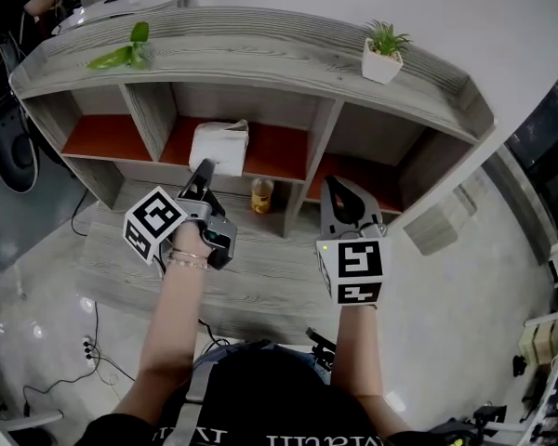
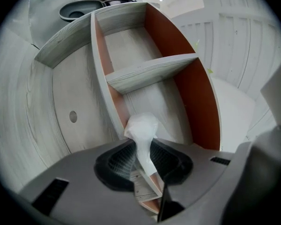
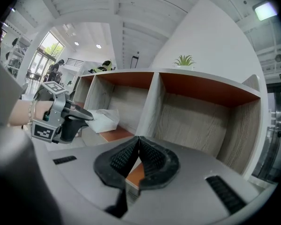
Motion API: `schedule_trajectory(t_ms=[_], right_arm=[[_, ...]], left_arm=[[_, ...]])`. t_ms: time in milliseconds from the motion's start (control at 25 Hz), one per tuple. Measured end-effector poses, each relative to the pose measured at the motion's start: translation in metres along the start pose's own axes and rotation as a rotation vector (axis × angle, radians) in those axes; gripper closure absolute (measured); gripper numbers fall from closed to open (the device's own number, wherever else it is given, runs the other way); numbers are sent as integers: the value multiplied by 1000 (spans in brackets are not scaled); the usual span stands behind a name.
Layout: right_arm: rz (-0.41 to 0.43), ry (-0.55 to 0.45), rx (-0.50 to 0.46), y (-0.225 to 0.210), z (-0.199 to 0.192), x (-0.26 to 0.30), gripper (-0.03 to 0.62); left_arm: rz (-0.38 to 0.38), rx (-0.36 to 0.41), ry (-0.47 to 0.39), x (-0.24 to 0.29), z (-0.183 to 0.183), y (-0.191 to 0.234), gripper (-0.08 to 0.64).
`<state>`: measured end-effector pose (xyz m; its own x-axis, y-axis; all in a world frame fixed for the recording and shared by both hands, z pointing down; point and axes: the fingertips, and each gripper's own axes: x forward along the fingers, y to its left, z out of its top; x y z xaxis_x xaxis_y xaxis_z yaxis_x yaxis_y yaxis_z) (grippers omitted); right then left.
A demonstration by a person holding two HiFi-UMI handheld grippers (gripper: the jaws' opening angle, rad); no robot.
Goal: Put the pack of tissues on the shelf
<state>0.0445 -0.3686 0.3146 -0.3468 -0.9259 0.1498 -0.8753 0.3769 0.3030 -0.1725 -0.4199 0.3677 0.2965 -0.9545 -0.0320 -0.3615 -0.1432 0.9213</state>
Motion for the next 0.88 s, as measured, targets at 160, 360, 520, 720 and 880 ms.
schedule_trajectory(t_ms=[160, 360, 520, 720, 880], right_arm=[[7, 0, -3, 5, 0, -1, 575], [8, -3, -14, 6, 2, -4, 575], [8, -6, -12, 6, 4, -9, 575], [15, -11, -11, 12, 4, -14, 575], [21, -15, -14, 15, 5, -17, 575]], left_arm=[[35, -17, 7, -1, -1, 7, 439], [-3, -53, -30, -5, 2, 5, 305], [-21, -25, -46, -12, 2, 1, 265], [-20, 90, -33, -22, -1, -6, 259], [14, 353, -36, -29, -5, -14, 259]])
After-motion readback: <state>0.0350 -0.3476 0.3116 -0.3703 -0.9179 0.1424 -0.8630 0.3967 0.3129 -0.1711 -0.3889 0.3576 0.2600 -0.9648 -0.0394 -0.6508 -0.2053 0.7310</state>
